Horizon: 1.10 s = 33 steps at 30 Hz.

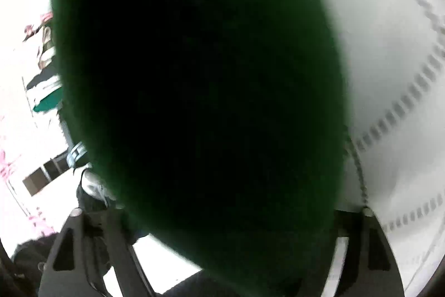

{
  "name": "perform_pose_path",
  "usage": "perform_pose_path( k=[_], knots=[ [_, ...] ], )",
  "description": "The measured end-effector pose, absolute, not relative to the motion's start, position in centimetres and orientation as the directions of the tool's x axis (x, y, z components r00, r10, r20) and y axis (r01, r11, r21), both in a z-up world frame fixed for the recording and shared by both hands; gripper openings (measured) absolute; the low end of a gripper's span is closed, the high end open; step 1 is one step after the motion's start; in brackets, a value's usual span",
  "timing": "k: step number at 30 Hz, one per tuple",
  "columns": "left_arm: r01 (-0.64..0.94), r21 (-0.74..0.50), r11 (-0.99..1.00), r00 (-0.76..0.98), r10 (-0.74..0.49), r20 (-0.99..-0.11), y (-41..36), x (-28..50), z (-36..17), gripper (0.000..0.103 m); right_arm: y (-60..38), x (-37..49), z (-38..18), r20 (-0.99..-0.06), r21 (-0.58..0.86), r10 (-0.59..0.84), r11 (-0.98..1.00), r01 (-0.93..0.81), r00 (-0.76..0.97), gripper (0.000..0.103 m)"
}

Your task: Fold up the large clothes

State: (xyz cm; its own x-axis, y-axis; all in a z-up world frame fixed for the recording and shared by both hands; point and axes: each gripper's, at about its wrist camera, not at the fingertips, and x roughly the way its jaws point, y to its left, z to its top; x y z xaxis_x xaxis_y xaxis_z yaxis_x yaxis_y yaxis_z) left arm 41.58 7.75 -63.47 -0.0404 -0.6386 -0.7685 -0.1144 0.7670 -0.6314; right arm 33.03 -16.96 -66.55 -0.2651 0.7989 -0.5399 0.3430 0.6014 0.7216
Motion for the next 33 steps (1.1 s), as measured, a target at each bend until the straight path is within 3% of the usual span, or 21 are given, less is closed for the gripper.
perform_pose_path(
  k=[1, 2, 3, 5, 6, 7, 10, 13, 20, 27, 33],
  knots=[
    [-0.095, -0.636, 0.766, -0.033, -0.641, -0.767, 7.6, 41.5, -63.3, 0.076, -16.7, 33.2, -66.7, -0.536, 0.723, 0.805, 0.593, 0.354, -0.255, 0.098],
    [-0.064, -0.636, 0.769, -0.019, -0.638, -0.770, 7.3, 41.3, -62.9, 0.063, -16.5, 33.3, -66.6, -0.541, 0.722, 0.805, 0.592, 0.357, -0.242, 0.098],
    [-0.064, -0.661, 0.748, -0.012, -0.662, -0.749, 7.1, 41.2, -62.5, 0.038, -16.2, 33.3, -66.3, -0.545, 0.728, 0.806, 0.591, 0.348, -0.230, 0.098],
    [-0.039, -0.629, 0.776, 0.001, -0.629, -0.777, 6.3, 41.3, -61.3, 0.032, -15.8, 33.1, -65.6, -0.542, 0.741, 0.815, 0.578, 0.341, -0.204, 0.093],
    [-0.020, -0.610, 0.792, 0.010, -0.610, -0.792, 5.9, 41.3, -60.6, 0.029, -15.6, 33.1, -65.1, -0.553, 0.734, 0.811, 0.582, 0.350, -0.190, 0.080],
    [-0.014, -0.601, 0.799, 0.020, -0.601, -0.799, 5.6, 41.7, -60.1, 0.028, -15.6, 33.1, -64.7, -0.551, 0.736, 0.817, 0.572, 0.363, -0.171, 0.069],
    [0.001, -0.586, 0.811, 0.034, -0.585, -0.810, 5.6, 42.3, -58.3, 0.025, -14.8, 33.1, -62.6, -0.530, 0.763, 0.838, 0.539, 0.358, -0.133, 0.050],
    [0.025, -0.571, 0.821, 0.033, -0.571, -0.820, 5.3, 43.3, -56.6, 0.025, -13.8, 33.5, -60.3, -0.505, 0.786, 0.857, 0.505, 0.356, -0.102, 0.042],
    [0.102, -0.566, 0.818, 0.087, -0.574, -0.814, 5.0, 46.4, -51.7, 0.025, -11.6, 36.5, -54.9, -0.476, 0.834, 0.879, 0.462, 0.302, -0.031, 0.038],
    [0.178, -0.571, 0.802, 0.143, -0.595, -0.791, 2.0, 53.6, -48.4, 0.025, -19.7, 43.2, -49.7, -0.489, 0.856, 0.869, 0.461, 0.236, 0.076, 0.038],
    [0.207, -0.564, 0.800, 0.167, -0.596, -0.785, -2.8, 60.7, -49.6, 0.024, -26.9, 52.6, -49.7, -0.501, 0.855, 0.855, 0.465, 0.232, 0.131, 0.038]
  ],
)
